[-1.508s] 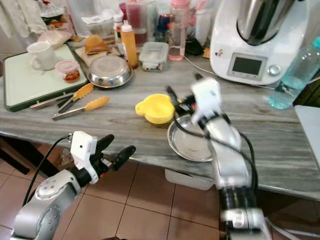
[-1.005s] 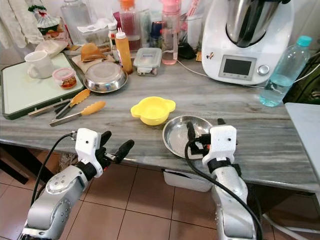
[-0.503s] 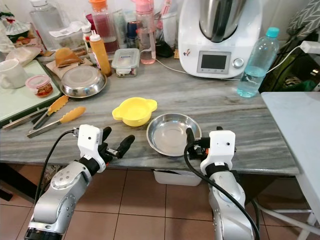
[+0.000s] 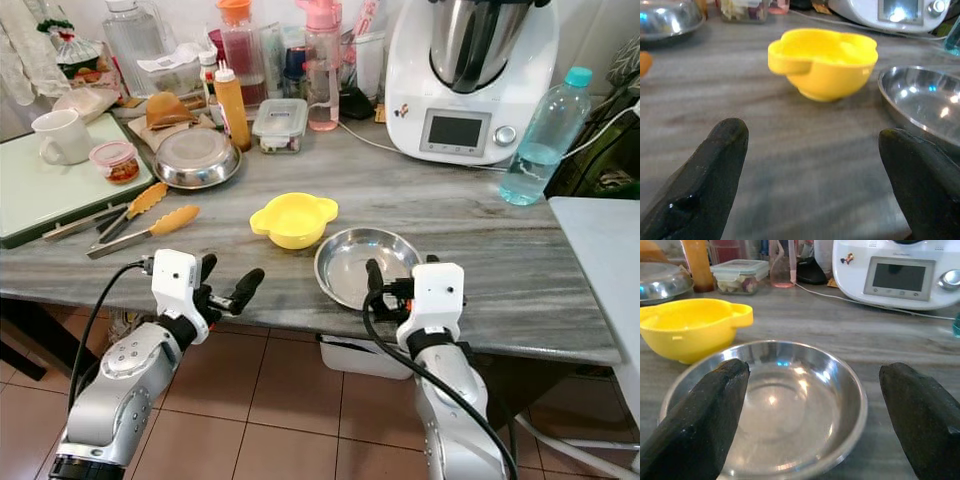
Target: Setting the table
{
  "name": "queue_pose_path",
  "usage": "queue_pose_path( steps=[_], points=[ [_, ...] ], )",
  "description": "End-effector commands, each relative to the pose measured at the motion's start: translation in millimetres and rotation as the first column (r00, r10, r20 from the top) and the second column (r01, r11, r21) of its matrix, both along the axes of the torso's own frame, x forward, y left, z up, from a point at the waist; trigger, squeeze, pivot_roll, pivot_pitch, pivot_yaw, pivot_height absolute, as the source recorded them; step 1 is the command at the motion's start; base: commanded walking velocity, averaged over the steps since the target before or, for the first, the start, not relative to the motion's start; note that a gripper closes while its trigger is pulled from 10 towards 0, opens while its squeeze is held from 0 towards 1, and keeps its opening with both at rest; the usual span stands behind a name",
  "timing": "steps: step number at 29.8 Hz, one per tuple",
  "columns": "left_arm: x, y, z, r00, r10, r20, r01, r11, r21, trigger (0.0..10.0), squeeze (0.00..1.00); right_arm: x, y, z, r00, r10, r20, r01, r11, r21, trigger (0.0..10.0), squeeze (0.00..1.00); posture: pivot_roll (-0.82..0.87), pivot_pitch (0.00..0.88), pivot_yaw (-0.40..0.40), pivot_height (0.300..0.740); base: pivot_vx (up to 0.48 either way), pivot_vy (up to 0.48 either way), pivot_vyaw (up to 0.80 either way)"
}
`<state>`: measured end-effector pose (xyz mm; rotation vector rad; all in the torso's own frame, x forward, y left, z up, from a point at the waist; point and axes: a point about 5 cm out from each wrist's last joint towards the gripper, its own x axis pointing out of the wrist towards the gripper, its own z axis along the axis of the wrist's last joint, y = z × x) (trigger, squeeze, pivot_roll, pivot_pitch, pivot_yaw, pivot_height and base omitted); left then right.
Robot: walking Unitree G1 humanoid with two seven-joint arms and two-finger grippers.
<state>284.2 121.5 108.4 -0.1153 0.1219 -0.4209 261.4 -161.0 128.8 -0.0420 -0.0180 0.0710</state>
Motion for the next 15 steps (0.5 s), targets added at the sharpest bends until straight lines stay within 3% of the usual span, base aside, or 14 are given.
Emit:
queue_pose_path(
  steps=[1,15],
  points=[
    [0.8,2.4,-0.9,1.0,0.009,-0.001,-0.009,1.0,0.014,10.0,0.0,-0.4,2.3,4.1,1.0,0.01,0.011,-0.01,1.0,0.011,10.0,0.0,-0.1,0.014,0.052,0.74,-0.285,0.0,0.0],
    [2.8,2.6,-1.4,1.0,0.016,-0.006,-0.016,1.0,0.02,10.0,0.0,0.1,-1.0,5.5,1.0,-0.018,0.015,0.017,1.0,0.024,10.0,0.0,-0.1,0.018,0.056,0.74,-0.304,0.0,0.0]
  ],
)
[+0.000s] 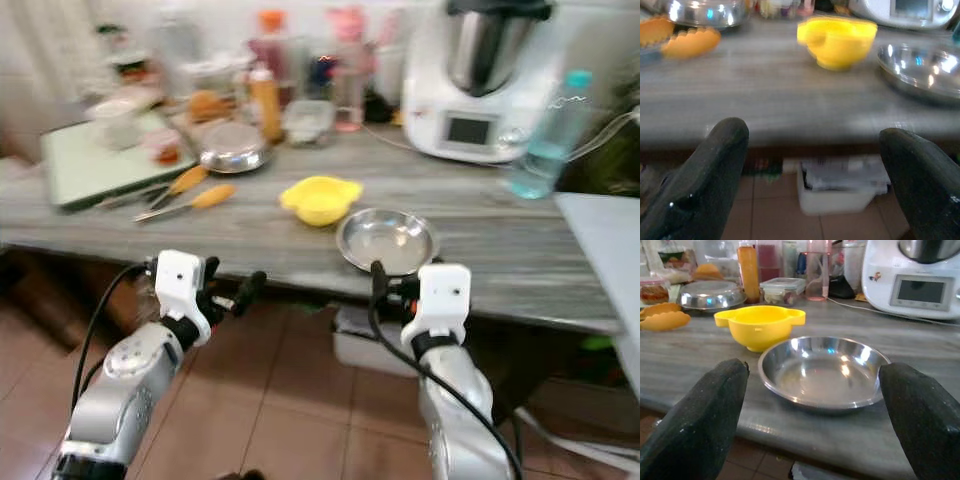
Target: Setting the table
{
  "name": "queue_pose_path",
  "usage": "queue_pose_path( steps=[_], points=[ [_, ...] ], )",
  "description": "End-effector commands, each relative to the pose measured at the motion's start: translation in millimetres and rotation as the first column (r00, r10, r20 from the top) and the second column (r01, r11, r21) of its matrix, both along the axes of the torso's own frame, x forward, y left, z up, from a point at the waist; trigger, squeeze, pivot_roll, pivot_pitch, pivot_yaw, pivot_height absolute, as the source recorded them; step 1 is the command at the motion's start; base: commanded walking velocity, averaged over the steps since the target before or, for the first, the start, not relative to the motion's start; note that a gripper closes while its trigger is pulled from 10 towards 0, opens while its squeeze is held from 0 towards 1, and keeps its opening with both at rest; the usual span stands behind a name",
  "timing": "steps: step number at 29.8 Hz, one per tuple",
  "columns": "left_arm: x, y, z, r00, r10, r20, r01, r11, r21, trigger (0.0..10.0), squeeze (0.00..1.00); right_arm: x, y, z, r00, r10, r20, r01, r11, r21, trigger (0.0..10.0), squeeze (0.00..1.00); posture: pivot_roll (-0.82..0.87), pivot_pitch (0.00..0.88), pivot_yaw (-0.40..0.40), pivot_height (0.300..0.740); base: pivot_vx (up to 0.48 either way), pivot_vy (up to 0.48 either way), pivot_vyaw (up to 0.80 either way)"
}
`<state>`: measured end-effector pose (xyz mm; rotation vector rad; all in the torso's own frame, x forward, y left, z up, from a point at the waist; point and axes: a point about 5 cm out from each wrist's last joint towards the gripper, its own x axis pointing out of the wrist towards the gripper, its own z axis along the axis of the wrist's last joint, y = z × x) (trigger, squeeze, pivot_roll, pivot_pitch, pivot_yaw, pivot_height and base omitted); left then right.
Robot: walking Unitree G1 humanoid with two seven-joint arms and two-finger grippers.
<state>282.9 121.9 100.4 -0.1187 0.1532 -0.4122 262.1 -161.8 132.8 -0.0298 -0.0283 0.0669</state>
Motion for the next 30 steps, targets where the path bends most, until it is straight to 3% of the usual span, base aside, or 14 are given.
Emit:
queue_pose_path(
  steps=[1,30],
  points=[
    [4.2,2.2,6.6,1.0,0.009,0.025,-0.009,1.0,0.017,10.0,0.0,-0.6,-0.3,1.5,1.0,-0.014,0.005,0.014,1.0,0.011,10.0,0.0,-0.1,0.018,0.056,0.74,-0.307,0.0,0.0],
    [7.7,-2.0,6.1,0.999,-0.028,0.035,0.027,0.999,0.039,10.0,0.0,0.5,-1.8,-0.3,0.999,-0.038,-0.005,0.039,0.999,0.029,10.0,0.0,-0.1,0.004,0.061,0.74,-0.321,0.0,0.0]
  ],
)
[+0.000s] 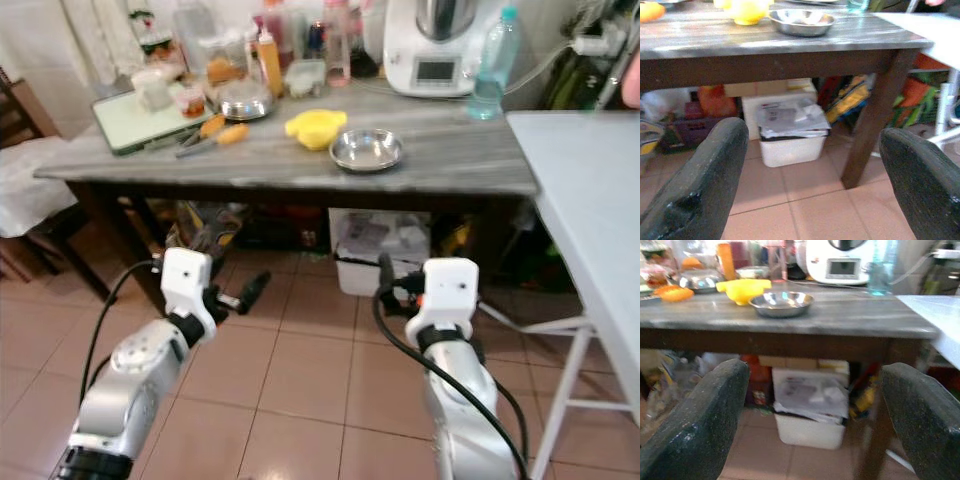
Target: Setting the table
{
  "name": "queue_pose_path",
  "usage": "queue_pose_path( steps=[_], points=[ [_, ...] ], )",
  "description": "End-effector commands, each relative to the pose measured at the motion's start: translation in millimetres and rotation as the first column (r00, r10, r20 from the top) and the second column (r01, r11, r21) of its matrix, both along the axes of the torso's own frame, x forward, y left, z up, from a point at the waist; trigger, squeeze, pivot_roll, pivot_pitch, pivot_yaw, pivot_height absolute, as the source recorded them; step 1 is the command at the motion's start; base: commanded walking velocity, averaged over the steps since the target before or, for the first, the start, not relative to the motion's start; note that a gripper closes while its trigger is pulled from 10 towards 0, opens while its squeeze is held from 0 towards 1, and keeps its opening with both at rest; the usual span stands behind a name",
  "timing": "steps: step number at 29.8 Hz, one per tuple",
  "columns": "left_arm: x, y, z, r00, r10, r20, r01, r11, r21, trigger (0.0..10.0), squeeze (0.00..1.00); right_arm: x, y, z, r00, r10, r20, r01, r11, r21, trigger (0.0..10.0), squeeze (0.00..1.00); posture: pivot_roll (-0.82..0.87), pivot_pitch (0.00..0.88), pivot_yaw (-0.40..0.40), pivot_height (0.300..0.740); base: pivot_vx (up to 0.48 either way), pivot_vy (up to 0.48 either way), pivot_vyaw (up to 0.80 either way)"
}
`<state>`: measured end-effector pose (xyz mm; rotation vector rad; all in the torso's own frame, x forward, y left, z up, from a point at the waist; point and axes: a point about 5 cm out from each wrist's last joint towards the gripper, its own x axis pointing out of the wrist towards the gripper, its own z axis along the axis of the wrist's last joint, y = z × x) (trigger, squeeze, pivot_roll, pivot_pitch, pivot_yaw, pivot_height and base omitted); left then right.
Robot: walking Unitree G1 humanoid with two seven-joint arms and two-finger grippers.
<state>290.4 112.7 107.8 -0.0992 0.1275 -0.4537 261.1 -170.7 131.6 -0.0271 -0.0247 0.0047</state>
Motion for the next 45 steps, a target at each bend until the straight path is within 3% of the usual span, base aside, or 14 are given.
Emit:
queue_pose_path(
  steps=[1,6,9,36,45],
  points=[
    [-0.2,5.6,-0.8,1.0,-0.005,0.013,0.005,1.0,0.024,10.0,0.0,1.7,6.9,0.8,1.0,0.022,0.0,-0.022,0.999,0.024,10.0,0.0,-0.1,0.006,0.062,0.74,0.0,0.0,0.0],
    [-1.1,3.3,3.2,0.999,-0.033,0.031,0.034,0.999,-0.038,10.0,0.0,1.3,6.8,0.9,1.0,0.02,-0.001,-0.02,1.0,0.02,10.0,0.0,-0.1,0.009,0.063,0.74,0.0,0.0,0.0],
    [-1.2,1.0,3.2,0.998,-0.048,0.039,0.049,0.999,-0.021,10.0,0.0,0.8,7.2,0.2,1.0,0.02,-0.004,-0.02,1.0,0.019,10.0,0.0,-0.1,0.012,0.063,0.74,0.0,0.0,0.0],
    [-2.6,-5.1,4.3,0.995,-0.094,0.04,0.096,0.994,-0.059,10.0,0.0,1.0,4.9,3.6,1.0,-0.012,0.012,0.012,1.0,0.003,10.0,0.0,-0.11,0.023,0.067,0.74,0.0,-0.48,0.0],
    [-2.1,-6.0,4.6,0.994,-0.098,0.042,0.101,0.993,-0.062,10.0,0.0,1.4,4.0,5.5,1.0,-0.02,0.02,0.02,1.0,0.008,10.0,0.0,-0.11,0.024,0.072,0.74,0.0,-0.48,-0.72]
  ],
)
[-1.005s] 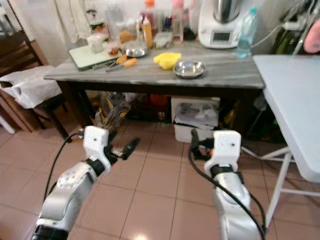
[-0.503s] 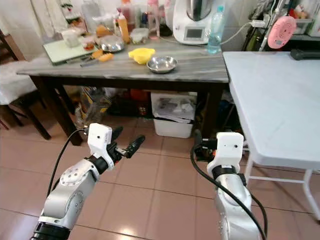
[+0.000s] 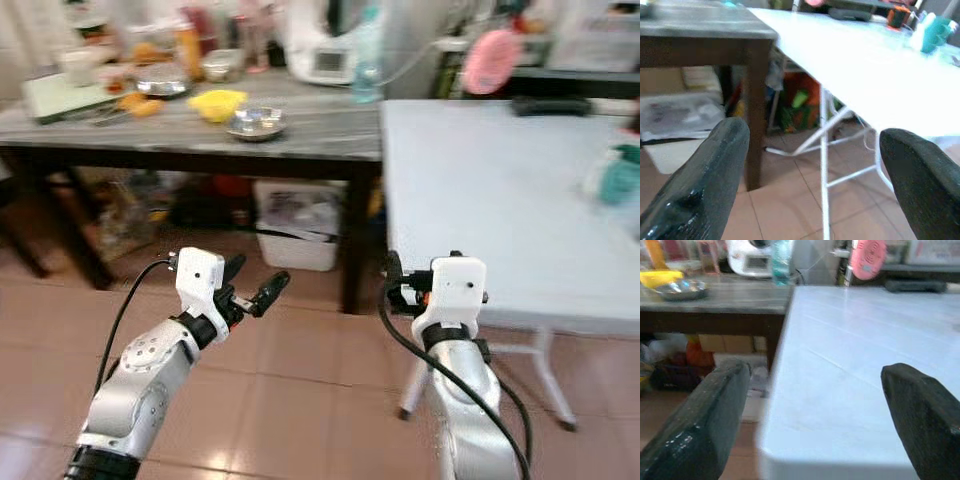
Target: Setting the table
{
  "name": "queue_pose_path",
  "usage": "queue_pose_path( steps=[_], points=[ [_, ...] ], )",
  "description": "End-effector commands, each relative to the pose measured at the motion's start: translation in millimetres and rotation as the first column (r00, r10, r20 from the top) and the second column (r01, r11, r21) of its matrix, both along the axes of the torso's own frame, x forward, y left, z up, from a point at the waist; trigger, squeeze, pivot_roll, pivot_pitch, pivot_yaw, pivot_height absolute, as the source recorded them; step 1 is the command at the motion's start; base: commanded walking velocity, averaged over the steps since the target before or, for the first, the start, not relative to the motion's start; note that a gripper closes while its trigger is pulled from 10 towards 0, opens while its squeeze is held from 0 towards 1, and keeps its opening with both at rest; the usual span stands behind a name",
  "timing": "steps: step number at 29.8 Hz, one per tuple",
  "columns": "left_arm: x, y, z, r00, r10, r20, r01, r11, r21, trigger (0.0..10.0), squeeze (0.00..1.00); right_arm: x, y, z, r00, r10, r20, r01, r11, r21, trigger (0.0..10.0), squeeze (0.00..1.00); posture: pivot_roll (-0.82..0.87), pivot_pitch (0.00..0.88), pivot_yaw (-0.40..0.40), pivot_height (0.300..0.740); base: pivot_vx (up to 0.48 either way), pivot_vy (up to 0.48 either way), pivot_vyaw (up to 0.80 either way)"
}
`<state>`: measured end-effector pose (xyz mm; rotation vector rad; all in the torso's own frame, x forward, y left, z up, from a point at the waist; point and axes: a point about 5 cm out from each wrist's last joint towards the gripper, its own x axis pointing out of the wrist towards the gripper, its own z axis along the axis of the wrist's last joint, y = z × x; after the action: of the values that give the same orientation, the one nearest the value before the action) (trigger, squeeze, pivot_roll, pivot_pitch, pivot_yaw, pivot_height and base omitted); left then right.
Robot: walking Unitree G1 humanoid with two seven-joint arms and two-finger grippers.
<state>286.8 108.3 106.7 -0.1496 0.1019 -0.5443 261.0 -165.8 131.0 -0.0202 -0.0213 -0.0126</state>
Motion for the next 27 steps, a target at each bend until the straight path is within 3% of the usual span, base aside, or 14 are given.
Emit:
queue_pose_path(
  steps=[1,4,24,27],
  points=[
    [1.5,-1.8,5.9,1.0,-0.014,0.023,0.014,1.0,-0.005,10.0,0.0,1.4,-1.1,6.0,1.0,-0.003,0.023,0.003,1.0,-0.001,10.0,0.0,-0.11,0.024,0.073,0.74,0.0,-0.48,-0.58],
    [1.2,-2.1,5.8,1.0,-0.015,0.023,0.015,1.0,-0.004,10.0,0.0,1.3,-1.1,5.9,1.0,-0.005,0.024,0.005,1.0,0.001,10.0,0.0,-0.11,0.025,0.074,0.74,0.0,-0.48,-0.52],
    [2.9,-4.0,7.1,0.999,-0.004,0.034,0.004,1.0,0.001,10.0,0.0,3.1,0.3,7.1,0.999,0.005,0.039,-0.005,1.0,-0.015,10.0,0.0,-0.11,0.015,0.077,0.74,0.0,-0.48,0.0],
    [3.7,-3.0,7.2,0.999,0.013,0.039,-0.013,1.0,0.009,10.0,0.0,3.1,0.4,7.5,0.999,0.006,0.04,-0.005,1.0,-0.016,10.0,0.0,-0.11,0.015,0.077,0.74,0.0,-0.125,0.0]
  ],
)
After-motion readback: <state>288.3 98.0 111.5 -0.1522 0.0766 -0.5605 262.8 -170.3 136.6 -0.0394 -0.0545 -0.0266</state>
